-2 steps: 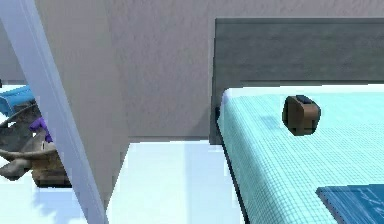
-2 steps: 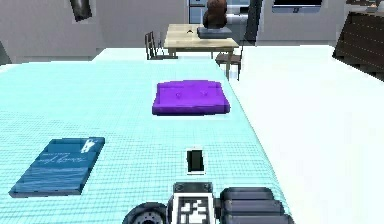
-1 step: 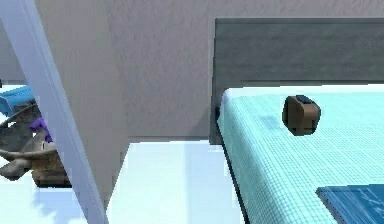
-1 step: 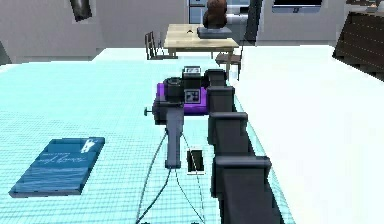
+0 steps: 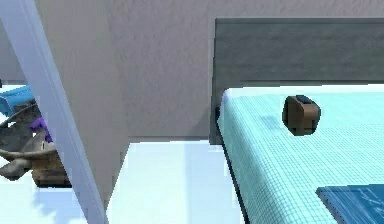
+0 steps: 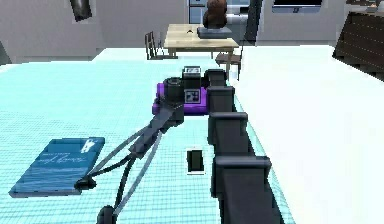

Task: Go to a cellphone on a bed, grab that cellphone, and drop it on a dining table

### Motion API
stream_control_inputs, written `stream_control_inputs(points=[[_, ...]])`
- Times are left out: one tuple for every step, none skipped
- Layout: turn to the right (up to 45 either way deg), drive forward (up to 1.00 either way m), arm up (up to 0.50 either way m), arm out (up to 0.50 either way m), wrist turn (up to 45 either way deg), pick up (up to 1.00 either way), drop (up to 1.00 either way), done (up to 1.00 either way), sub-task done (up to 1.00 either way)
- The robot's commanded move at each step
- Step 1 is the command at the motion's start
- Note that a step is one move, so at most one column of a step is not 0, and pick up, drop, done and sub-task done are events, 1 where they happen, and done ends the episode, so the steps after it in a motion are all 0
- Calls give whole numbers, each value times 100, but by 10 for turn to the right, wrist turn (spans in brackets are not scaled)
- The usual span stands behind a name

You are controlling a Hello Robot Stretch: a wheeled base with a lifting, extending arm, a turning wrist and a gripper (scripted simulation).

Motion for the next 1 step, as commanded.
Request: stream_control_inputs(points=[[0,0,0,0,450,0,0,0,0]])
